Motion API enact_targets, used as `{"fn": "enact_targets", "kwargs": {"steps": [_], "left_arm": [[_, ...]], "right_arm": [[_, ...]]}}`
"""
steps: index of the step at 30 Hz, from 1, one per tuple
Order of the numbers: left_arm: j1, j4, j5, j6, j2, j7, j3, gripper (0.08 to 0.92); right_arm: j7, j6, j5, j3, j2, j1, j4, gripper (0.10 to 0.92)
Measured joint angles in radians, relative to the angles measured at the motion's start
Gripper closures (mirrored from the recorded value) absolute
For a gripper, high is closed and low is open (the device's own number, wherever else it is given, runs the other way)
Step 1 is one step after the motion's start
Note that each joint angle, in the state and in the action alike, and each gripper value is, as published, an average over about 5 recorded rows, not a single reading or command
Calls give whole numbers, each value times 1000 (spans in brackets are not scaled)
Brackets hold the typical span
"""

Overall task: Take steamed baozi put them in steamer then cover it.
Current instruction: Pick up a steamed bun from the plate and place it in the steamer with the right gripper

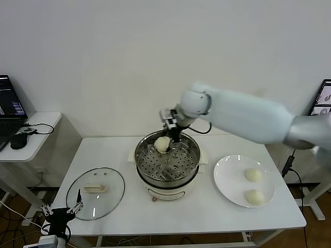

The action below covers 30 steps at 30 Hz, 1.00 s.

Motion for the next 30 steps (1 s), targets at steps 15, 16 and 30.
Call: {"fn": "enact_targets", "kwargs": {"steps": [15, 16, 30], "left_arm": [[-2, 13, -10, -10, 4, 1, -6, 177], [-2, 13, -10, -10, 4, 1, -6, 177], [-1, 10, -5, -11, -2, 1, -4, 177]], "right_arm": [[37, -7, -52, 13, 136, -119, -161, 389], [40, -7, -54, 16, 140, -126, -168, 389], [51, 6, -58, 48, 149, -170, -202, 355]]}}
